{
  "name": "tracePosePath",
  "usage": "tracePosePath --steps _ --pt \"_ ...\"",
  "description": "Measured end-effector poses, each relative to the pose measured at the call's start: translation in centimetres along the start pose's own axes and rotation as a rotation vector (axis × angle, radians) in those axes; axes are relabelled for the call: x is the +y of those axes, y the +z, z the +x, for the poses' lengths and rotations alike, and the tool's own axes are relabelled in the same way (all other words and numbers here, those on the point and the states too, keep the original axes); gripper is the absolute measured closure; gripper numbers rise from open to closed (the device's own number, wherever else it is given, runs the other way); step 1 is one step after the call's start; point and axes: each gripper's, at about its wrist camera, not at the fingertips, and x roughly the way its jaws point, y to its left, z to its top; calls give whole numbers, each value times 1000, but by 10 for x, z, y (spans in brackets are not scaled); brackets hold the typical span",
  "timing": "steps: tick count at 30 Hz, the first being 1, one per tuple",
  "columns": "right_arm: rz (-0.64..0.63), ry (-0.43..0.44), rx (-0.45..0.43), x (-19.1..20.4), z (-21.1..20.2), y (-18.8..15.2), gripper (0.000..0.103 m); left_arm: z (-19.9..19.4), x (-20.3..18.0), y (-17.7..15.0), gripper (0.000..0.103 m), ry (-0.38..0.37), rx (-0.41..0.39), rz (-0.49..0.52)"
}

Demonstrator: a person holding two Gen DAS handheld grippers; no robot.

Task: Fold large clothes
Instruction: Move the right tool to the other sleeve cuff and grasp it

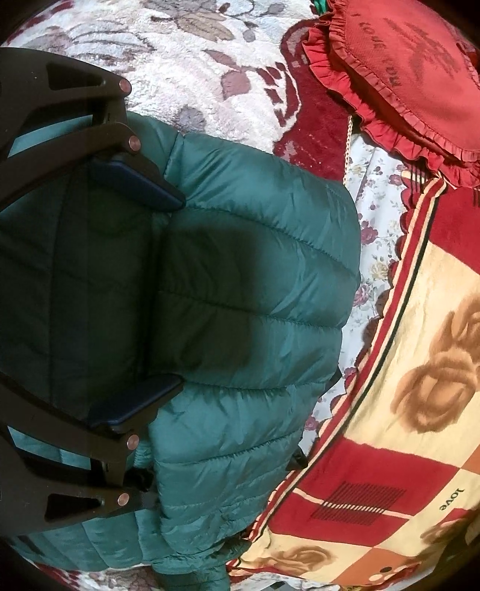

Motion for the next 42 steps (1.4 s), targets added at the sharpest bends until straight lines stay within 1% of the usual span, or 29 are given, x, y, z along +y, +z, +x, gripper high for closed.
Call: tracePosePath --steps 7,11,20,24,25,26,27,28,29,30,31,32,35,38,40,42 --pt "38 -18 -11 -15 11 15 16 -1 0 -1 12 8 -5 9" --pt "33 -20 -18 -17 19 22 16 0 -1 -1 12 2 -4 5" --pt "105 21 -3 -25 43 34 16 1 4 -1 11 -30 -1 -9" --pt "78 17 -19 -19 47 37 16 1 3 -1 10 -29 -1 -5" --pt "59 14 -24 -16 47 37 18 2 3 -1 10 -29 0 -2" --pt "39 4 -32 -13 47 36 31 2 2 -2 9 -28 0 0" --pt "24 -5 -36 -11 47 36 41 2 2 -2 9 -27 0 2" --pt "8 -6 -37 -9 48 36 57 3 2 -2 9 -26 1 4" --pt "5 7 -38 -9 47 36 65 3 2 -2 8 -26 2 6" --pt "7 19 -42 -10 46 36 68 3 2 -1 8 -25 3 7" --pt "9 34 -50 -10 43 35 75 3 2 -1 8 -25 4 7" --pt "8 54 -55 -9 40 35 79 2 2 -1 8 -25 5 9" --pt "-23 90 -66 -2 30 34 84 -1 1 1 8 -9 -1 9" --pt "-62 144 -90 9 12 31 87 -11 -3 5 8 8 -42 33" --pt "-82 191 -116 19 -5 29 87 -16 -2 7 8 0 -53 25" --pt "-107 220 -134 32 -20 28 88 -22 0 10 8 -9 -61 13"
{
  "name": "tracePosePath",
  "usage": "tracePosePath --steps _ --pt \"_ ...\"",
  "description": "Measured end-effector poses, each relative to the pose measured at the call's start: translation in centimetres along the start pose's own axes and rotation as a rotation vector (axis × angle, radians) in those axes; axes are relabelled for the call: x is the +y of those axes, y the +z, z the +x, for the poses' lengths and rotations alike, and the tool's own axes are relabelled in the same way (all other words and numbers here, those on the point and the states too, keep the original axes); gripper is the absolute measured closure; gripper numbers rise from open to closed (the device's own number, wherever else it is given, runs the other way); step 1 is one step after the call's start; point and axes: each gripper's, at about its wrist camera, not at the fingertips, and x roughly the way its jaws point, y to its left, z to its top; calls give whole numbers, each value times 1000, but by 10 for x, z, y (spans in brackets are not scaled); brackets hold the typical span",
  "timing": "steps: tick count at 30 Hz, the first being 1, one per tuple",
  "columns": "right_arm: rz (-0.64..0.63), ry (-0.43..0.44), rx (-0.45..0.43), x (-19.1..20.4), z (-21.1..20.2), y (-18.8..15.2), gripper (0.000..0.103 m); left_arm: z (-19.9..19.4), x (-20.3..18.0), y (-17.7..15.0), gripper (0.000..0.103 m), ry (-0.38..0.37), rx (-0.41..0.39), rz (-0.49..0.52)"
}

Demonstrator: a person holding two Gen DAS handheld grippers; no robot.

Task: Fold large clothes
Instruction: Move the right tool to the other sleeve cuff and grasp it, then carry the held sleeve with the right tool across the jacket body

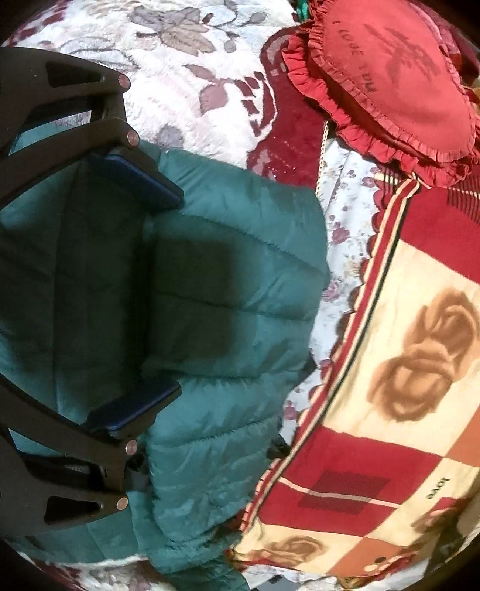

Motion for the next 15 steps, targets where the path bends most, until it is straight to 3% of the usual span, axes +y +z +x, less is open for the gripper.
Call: tracePosePath --steps 8,15 --pt "-47 189 69 60 -20 -9 91 -20 7 8 8 -17 -13 -29" --pt "-128 300 122 115 -29 -29 92 -28 11 4 8 -17 -5 -31"
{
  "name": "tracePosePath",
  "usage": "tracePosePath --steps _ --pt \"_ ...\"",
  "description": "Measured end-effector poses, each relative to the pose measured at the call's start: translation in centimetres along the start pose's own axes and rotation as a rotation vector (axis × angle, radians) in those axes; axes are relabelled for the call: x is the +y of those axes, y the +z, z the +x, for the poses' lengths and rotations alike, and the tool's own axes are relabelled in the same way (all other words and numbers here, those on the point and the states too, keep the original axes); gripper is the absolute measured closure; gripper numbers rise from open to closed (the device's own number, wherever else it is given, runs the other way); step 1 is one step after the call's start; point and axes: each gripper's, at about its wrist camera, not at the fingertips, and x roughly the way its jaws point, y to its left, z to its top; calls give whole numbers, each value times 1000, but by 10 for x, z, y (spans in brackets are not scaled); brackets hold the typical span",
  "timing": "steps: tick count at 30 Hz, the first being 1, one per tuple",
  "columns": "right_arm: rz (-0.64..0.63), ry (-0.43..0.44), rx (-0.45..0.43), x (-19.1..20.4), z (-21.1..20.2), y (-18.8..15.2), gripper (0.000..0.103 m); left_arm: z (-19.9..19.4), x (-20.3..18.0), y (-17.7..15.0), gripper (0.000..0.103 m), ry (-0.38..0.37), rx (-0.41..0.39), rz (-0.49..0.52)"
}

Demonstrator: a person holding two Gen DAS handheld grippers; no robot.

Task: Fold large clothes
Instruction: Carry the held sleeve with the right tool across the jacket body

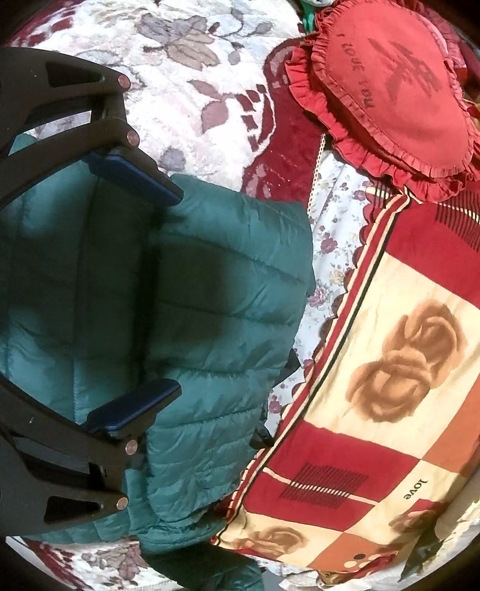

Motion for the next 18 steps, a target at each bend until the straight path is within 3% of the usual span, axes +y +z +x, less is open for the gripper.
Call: tracePosePath --steps 18 --pt "-139 217 118 119 24 -36 92 8 1 -8 8 39 39 23"
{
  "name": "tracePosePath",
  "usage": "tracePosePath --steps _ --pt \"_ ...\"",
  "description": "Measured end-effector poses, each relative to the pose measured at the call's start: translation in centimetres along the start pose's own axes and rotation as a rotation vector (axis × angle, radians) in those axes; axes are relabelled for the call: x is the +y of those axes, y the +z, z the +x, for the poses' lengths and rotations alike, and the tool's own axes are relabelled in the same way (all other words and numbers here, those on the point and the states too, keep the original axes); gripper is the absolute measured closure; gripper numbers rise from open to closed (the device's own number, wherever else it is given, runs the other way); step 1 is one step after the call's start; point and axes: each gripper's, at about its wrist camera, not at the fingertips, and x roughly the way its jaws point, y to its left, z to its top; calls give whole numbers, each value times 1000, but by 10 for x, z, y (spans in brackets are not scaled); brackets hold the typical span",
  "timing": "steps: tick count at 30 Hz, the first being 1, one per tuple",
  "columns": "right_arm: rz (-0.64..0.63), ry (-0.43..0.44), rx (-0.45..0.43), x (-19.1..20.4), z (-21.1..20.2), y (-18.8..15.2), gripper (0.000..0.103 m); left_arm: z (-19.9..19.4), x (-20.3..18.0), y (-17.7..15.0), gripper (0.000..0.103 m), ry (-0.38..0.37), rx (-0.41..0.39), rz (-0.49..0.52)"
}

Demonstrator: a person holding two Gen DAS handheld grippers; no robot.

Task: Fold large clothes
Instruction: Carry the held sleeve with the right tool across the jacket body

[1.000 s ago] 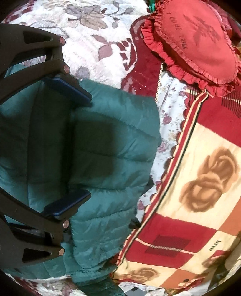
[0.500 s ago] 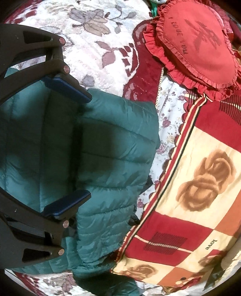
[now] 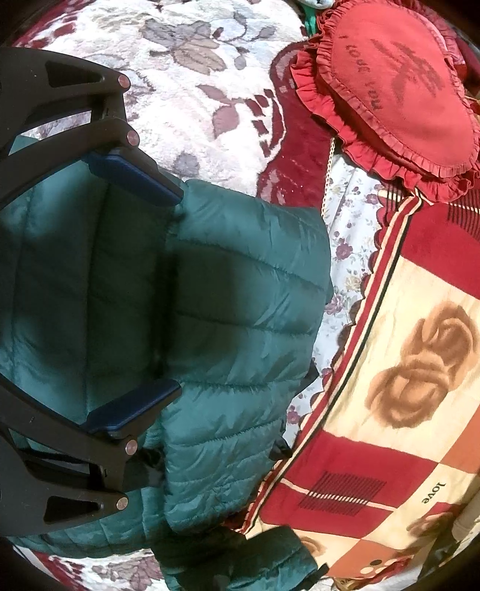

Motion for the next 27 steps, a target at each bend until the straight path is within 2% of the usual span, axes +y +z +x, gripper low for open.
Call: tracePosePath --steps 11,17,22,24,25,26,27 --pt "-53 119 127 57 59 -24 92 4 11 1 8 0 15 -25" --pt "-97 122 166 73 74 -31 92 7 16 0 8 -5 26 -39" --pt "-151 70 168 84 77 -33 91 8 13 -1 9 3 27 -29" --pt "-155 68 170 86 77 -33 85 9 13 -1 8 4 29 -26" --pt "-150 73 171 86 77 -34 74 8 12 -1 9 5 28 -26" --pt "-142 82 170 86 77 -33 58 8 13 -1 9 4 28 -28" --pt "-132 96 168 87 76 -33 53 8 13 -1 8 3 29 -30"
